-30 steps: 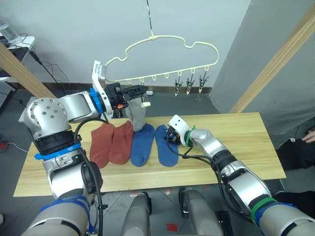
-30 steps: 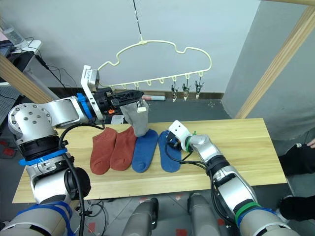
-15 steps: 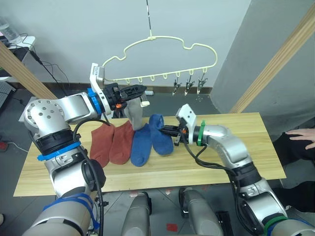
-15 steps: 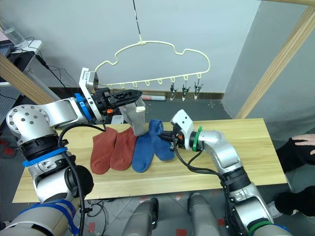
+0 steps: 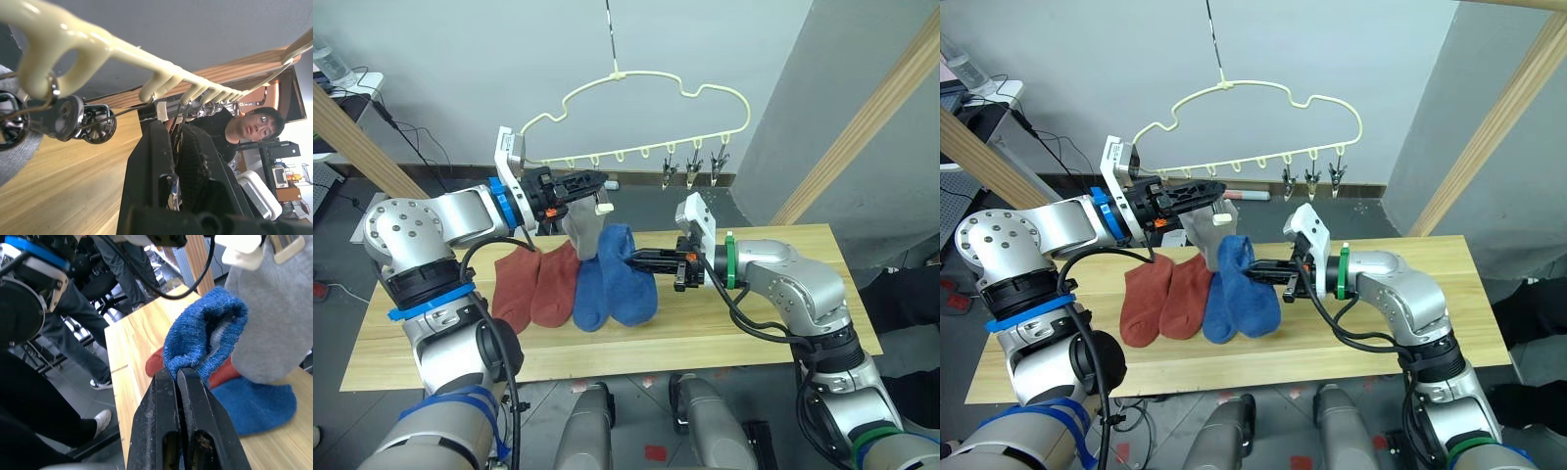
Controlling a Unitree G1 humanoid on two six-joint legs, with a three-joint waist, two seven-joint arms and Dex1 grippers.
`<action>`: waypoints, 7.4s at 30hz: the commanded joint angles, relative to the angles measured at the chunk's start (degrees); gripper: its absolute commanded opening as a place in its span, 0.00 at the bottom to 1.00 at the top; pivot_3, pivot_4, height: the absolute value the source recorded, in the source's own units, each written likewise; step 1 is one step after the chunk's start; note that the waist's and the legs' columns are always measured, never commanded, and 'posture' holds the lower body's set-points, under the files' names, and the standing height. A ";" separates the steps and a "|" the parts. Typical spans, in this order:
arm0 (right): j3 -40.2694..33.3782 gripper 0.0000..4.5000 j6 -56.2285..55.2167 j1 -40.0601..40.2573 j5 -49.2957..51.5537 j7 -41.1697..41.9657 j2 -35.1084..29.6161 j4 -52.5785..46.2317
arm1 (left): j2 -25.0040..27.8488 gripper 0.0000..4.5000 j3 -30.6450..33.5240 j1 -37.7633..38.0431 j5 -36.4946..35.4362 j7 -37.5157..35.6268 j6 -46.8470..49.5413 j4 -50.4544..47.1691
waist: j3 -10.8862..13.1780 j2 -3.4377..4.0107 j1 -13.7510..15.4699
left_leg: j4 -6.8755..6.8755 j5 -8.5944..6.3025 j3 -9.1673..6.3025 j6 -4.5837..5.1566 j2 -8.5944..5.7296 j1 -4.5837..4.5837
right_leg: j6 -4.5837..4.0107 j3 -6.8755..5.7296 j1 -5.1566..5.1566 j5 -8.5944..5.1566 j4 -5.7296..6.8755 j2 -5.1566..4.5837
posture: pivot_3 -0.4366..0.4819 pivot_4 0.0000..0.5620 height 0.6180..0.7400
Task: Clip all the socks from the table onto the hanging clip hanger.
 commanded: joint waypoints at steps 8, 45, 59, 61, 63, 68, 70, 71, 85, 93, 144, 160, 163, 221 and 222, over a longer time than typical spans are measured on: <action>-1.20 0.00 0.15 -2.39 3.45 -1.94 2.03 -0.57 | 0.31 0.03 -1.08 1.32 -1.57 -0.05 1.33 -2.27 | 0.00 0.00 0.02 | -0.01 0.00 -0.01 0.00 0.01 0.00 | 0.00 -0.01 0.00 0.00 0.00 0.00 | 0.45 0.53 1.00; -7.74 0.00 5.34 -5.81 11.16 -9.18 5.63 4.79 | 3.09 0.23 -5.99 4.80 -3.04 -4.22 -4.45 -5.71 | 0.01 0.01 0.02 | -0.09 -0.01 0.01 0.01 0.04 -0.02 | 0.00 0.01 -0.03 0.00 -0.05 -0.01 | 0.45 0.56 1.00; -4.16 0.00 1.66 -4.85 6.96 -10.19 4.53 4.77 | 4.86 0.99 -6.80 5.22 -3.31 -4.88 -5.61 -6.46 | 0.03 0.01 -0.03 | -0.09 -0.01 0.00 0.02 0.02 -0.05 | 0.01 -0.01 -0.05 -0.01 -0.06 0.00 | 0.46 0.56 1.00; -2.52 0.00 -0.70 -4.48 3.95 -11.66 4.55 4.70 | 6.80 0.99 -9.27 7.39 -2.78 -6.68 -7.43 -10.44 | 0.03 0.01 -0.08 | -0.09 -0.01 0.00 0.02 0.02 -0.06 | 0.01 -0.01 -0.05 -0.01 -0.07 0.00 | 0.46 0.56 1.00; -1.87 0.10 -1.96 -3.84 2.34 -13.22 4.96 3.95 | 9.58 1.00 -12.65 11.20 -1.79 -9.12 -10.81 -17.11 | 0.03 0.02 -0.18 | -0.15 -0.01 0.04 0.02 0.04 -0.04 | 0.01 0.05 -0.08 -0.01 -0.08 0.00 | 0.47 0.56 1.00; -0.59 0.43 -1.22 -0.58 0.08 -16.46 3.78 -2.43 | 13.40 1.00 -14.31 18.02 -1.64 -10.39 -16.13 -28.00 | 0.06 0.05 0.39 | -0.28 0.00 0.01 0.00 0.20 -0.07 | -0.01 0.05 -0.13 -0.01 -0.14 -0.07 | 0.48 0.56 1.00; 0.86 0.57 -0.88 3.18 -1.85 -18.30 1.58 -7.67 | 17.64 1.00 -18.22 23.09 3.24 -12.53 -21.68 -32.71 | 0.06 0.06 0.53 | -0.28 0.00 0.00 0.00 0.21 -0.09 | -0.01 0.05 -0.12 -0.02 -0.17 -0.09 | 0.50 0.55 1.00; 0.98 0.64 -0.65 4.47 -2.30 -19.38 1.30 -9.35 | 18.91 1.00 -19.47 24.86 4.92 -13.18 -23.92 -33.95 | 0.05 0.06 0.66 | -0.29 0.00 -0.01 0.00 0.20 -0.09 | 0.00 0.04 -0.11 -0.02 -0.20 -0.09 | 0.50 0.55 1.00; 2.67 0.84 -12.87 3.08 -24.67 -47.88 14.01 -9.68 | 14.04 1.00 -17.59 31.11 8.00 -9.10 -43.14 -46.92 | 0.05 0.05 1.59 | -0.80 0.19 -0.01 -0.32 0.45 -0.02 | -0.02 -0.01 -0.17 -0.05 -0.46 -0.01 | 0.54 0.53 1.00; 0.81 0.84 -19.75 -1.41 -29.53 -53.76 19.13 -0.34 | 12.57 1.00 -14.79 30.79 5.88 -5.70 -46.16 -45.98 | 0.04 0.05 1.55 | -0.79 0.19 0.02 -0.30 0.48 -0.02 | -0.03 -0.04 -0.16 -0.04 -0.45 0.13 | 0.55 0.51 1.00; -3.84 0.64 -31.84 -12.92 -27.10 -53.53 27.18 18.63 | 10.98 1.00 -21.00 31.13 7.78 -1.04 -50.68 -45.58 | 0.05 0.06 1.56 | -0.80 0.18 0.01 -0.28 0.55 -0.01 | -0.06 -0.08 -0.17 -0.03 -0.39 0.22 | 0.56 0.54 1.00; -4.53 0.56 -32.58 -12.75 -26.55 -52.49 27.06 18.33 | 10.42 1.00 -21.62 31.27 8.70 -1.19 -51.08 -45.61 | 0.05 0.06 1.56 | -0.80 0.18 0.01 -0.28 0.56 -0.01 | -0.06 -0.07 -0.17 -0.03 -0.39 0.25 | 0.55 0.53 1.00; -4.44 0.56 -32.41 -12.61 -26.51 -52.41 27.14 18.16 | 10.34 1.00 -21.64 31.34 8.93 -1.32 -51.18 -45.62 | 0.05 0.05 1.56 | -0.80 0.18 0.01 -0.28 0.56 -0.01 | -0.06 -0.08 -0.17 -0.03 -0.39 0.25 | 0.55 0.52 1.00; -8.52 0.10 -21.00 -12.46 -15.36 -37.49 18.68 11.17 | 12.29 1.00 -23.10 36.36 12.99 -4.95 -52.56 -44.45 | 0.07 0.08 1.51 | -0.81 0.18 0.01 -0.28 0.59 -0.02 | -0.28 -0.08 -0.18 0.10 -0.40 0.33 | 0.54 0.56 1.00; -9.70 0.10 -17.22 -12.90 -12.01 -34.47 16.98 9.99 | 12.70 1.00 -23.35 38.27 14.08 -5.52 -53.10 -44.05 | 0.08 0.11 1.49 | -0.81 0.18 0.03 -0.27 0.60 -0.01 | -0.28 -0.07 -0.18 0.10 -0.40 0.33 | 0.54 0.56 1.00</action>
